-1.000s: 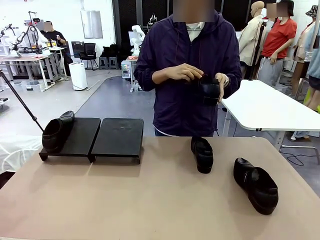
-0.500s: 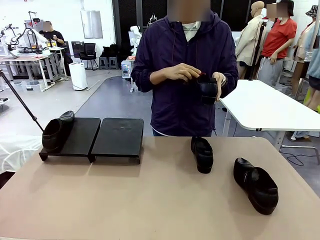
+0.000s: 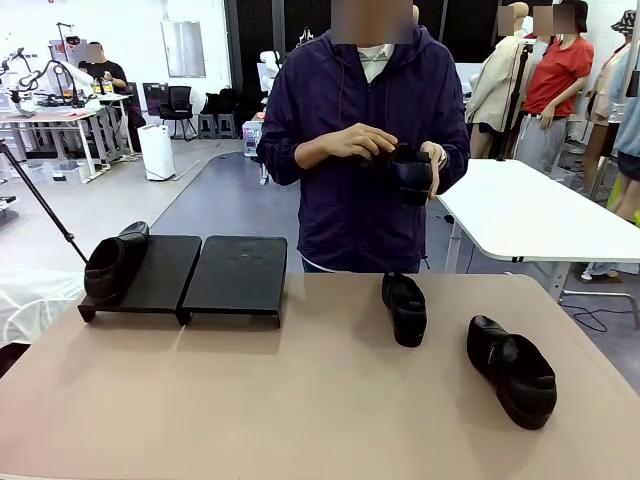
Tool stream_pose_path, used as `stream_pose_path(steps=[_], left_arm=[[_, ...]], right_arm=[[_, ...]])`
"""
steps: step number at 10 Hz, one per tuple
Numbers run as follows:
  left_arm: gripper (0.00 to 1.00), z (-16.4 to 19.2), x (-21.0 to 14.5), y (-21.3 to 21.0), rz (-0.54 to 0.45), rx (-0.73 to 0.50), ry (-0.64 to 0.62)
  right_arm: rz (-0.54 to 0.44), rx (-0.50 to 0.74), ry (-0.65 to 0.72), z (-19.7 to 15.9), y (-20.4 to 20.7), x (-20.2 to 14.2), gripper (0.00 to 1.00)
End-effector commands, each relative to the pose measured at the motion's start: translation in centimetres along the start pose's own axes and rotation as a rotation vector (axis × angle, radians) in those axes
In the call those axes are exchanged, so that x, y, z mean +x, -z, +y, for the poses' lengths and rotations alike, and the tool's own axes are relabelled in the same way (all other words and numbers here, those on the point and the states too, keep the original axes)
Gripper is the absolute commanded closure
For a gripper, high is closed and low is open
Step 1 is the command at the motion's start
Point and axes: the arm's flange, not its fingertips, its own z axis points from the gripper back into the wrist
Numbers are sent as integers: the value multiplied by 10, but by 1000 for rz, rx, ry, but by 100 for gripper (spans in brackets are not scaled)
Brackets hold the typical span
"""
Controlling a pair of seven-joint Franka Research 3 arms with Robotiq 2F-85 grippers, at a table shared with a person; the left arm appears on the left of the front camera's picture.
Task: Organize the shoes by placing them on the stand.
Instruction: Pick up one Shoe and place it in the middle of the table.
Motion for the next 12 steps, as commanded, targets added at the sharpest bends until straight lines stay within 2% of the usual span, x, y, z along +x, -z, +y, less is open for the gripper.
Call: stream_pose_path(steps=[1, 7, 9, 12], left_arm=[[0, 0, -3, 1, -12, -17, 12], [0, 0, -3, 1, -12, -17, 12], [0, 0, -3, 1, -12, -17, 12], [0, 0, -3, 1, -12, -17, 12]], right_arm=[[-5, 22, -17, 2, -1, -1, 0], [0, 0, 0, 0, 0, 0, 0], [11, -109, -37, 50, 45, -8, 0], [54, -259, -123, 107, 126, -31, 0]])
